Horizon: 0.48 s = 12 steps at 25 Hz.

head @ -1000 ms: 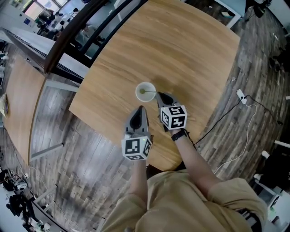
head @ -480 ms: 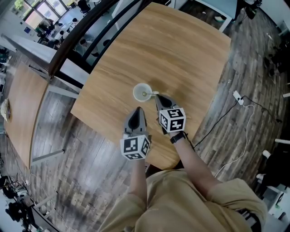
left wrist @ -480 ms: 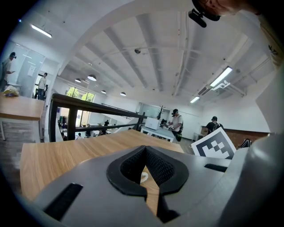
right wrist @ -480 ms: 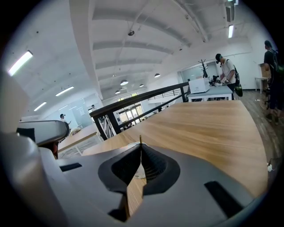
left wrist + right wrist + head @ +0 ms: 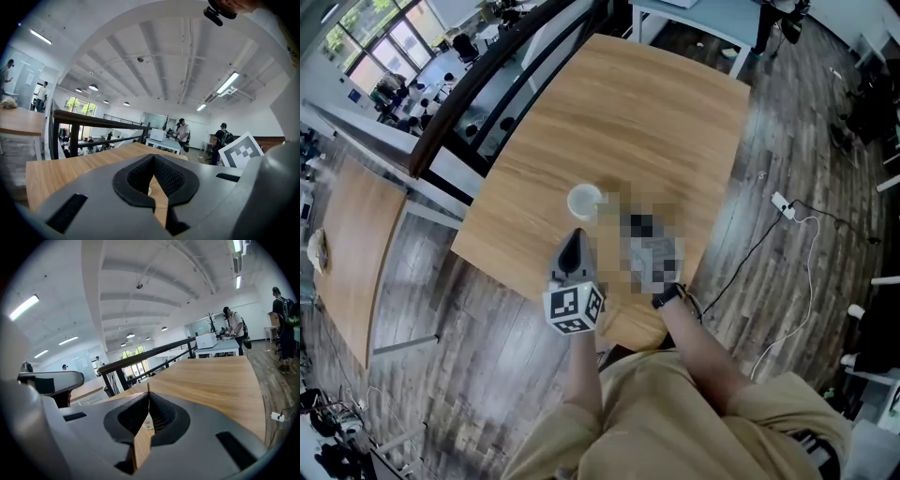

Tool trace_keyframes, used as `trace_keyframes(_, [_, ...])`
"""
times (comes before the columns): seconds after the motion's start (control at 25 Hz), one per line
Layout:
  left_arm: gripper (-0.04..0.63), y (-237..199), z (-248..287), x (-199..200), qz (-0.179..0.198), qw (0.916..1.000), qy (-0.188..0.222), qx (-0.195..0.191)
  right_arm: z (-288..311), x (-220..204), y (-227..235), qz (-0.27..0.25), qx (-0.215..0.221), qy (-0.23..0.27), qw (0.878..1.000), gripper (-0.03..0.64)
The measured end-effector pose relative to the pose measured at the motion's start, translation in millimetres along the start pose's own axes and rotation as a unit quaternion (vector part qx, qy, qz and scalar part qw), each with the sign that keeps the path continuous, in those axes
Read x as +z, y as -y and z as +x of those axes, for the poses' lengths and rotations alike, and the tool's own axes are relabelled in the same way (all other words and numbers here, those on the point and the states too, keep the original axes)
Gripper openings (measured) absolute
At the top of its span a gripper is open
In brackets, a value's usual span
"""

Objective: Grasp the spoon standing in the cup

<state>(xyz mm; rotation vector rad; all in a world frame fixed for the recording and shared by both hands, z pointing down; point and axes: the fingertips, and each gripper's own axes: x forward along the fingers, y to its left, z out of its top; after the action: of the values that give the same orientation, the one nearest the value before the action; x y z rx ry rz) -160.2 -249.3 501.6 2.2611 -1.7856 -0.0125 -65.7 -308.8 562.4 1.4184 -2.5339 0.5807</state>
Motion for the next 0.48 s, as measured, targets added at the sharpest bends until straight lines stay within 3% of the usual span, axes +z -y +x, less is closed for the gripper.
trace_keyframes(0.2, [0.012, 2, -15, 16, 0.015, 0.9998, 0.010, 0.004, -27, 24, -16, -0.015, 0.005, 0.034, 0.999, 0.017])
trace_keyframes(0.48, [0.011, 7, -31, 48, 0.047, 0.9982, 0.034, 0.014, -59, 61, -34, -0.077, -0.004, 0.080, 0.994, 0.017])
